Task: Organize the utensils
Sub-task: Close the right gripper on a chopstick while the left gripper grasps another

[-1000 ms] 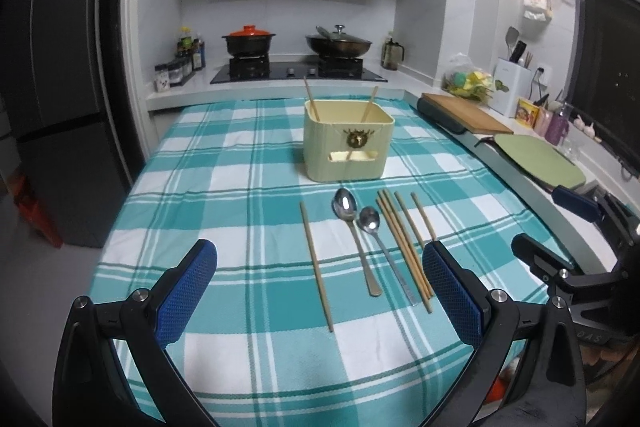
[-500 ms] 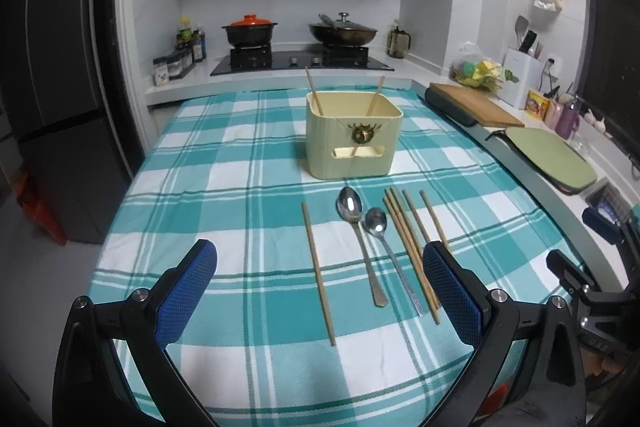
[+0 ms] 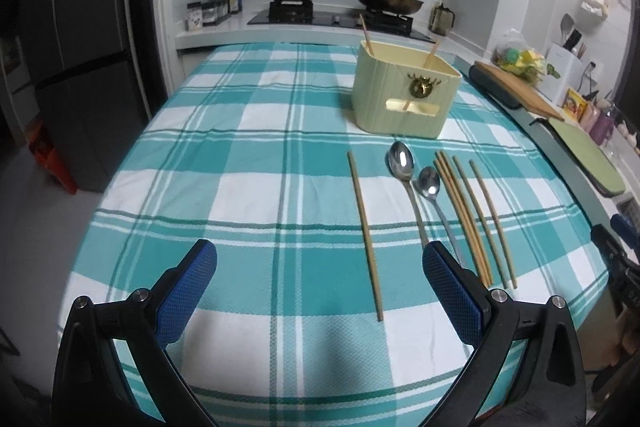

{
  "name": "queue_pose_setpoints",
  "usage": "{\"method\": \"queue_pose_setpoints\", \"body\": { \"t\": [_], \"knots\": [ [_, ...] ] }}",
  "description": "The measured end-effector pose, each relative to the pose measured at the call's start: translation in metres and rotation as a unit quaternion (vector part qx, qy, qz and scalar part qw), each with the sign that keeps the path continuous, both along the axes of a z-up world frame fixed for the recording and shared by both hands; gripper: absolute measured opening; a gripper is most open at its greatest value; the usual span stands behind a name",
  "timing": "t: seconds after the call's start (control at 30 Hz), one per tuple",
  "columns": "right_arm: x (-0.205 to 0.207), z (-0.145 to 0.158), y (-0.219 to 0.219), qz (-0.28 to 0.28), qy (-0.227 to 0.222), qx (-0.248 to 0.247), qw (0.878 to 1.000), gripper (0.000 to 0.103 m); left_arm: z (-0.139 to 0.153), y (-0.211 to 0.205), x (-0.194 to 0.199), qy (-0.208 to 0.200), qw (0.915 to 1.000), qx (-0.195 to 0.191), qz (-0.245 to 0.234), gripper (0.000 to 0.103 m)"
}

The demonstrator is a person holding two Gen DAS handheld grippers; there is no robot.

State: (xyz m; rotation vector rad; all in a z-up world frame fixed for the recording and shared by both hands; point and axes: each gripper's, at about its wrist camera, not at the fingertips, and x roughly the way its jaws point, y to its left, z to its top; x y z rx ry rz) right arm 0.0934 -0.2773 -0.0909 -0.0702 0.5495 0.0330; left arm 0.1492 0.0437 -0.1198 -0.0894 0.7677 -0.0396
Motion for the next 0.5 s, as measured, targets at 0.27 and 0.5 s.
{"method": "queue_pose_setpoints", "body": {
  "t": [0.27,0.5],
  "knots": [
    [0.024,-0.021,-0.007,0.008,0.062,0.038,0.997,0.053,-0.027,-0.010,0.043,0.033,0.9992,0.014,-0.015,0.102],
    [0.062,-0.044,-0.009,0.020,0.121,0.065,0.990,0.030,-0.046,-0.019,0.080,0.056,0.9980,0.019,-0.024,0.102]
  ]
}}
